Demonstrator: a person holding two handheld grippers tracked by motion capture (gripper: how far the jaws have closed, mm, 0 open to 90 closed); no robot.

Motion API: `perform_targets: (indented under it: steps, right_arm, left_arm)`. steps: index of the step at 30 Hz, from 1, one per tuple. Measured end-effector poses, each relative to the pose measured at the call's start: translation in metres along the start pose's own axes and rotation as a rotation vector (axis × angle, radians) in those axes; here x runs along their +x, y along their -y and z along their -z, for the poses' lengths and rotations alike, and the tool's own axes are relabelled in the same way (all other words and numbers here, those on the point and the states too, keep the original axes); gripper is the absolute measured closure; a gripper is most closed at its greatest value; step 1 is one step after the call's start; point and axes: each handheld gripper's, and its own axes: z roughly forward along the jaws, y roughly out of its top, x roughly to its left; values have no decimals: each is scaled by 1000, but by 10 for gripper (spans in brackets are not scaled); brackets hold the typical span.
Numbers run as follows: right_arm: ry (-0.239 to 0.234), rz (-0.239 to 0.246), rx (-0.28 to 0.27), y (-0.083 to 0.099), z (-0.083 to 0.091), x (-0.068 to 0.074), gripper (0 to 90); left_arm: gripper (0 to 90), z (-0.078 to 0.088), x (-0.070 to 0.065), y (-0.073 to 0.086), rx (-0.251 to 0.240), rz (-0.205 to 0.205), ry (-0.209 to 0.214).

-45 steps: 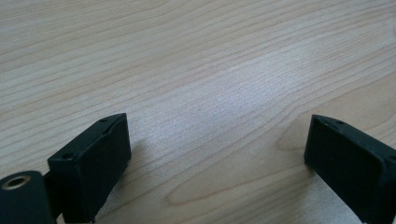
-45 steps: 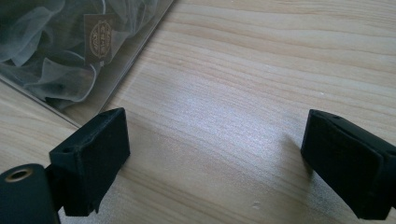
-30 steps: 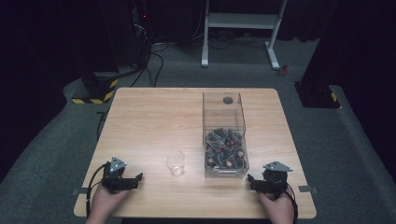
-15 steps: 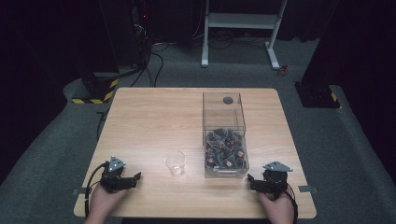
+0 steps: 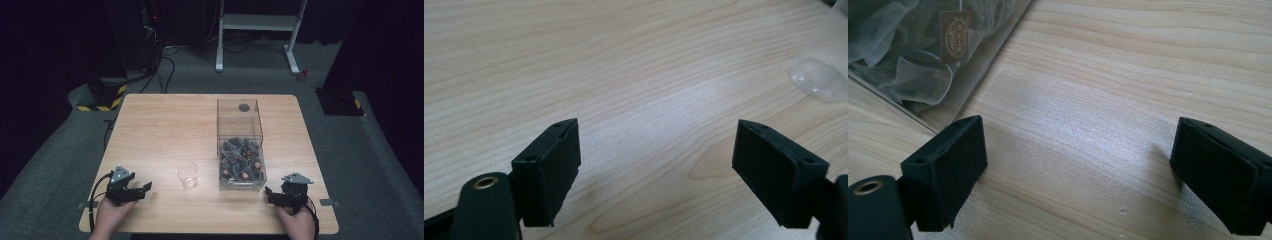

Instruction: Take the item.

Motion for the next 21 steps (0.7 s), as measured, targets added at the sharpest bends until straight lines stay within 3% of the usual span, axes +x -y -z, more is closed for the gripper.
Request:
perform_targets:
  steps: [4,10,13,21]
  right_arm:
    - [0,0,0,0,0,0,78]
    - [0,0,0,0,0,0,78]
    - [0,0,0,0,0,0,78]
    - [0,0,0,0,0,0,78]
  left_arm:
    - [203,2,-3,-4,-26,6,9]
    - [206,6,-9,-10,-40,-32,7]
    - [206,9,-12,-14,-52,-13,24]
    - [204,14,-21,-25,-53,-36,32]
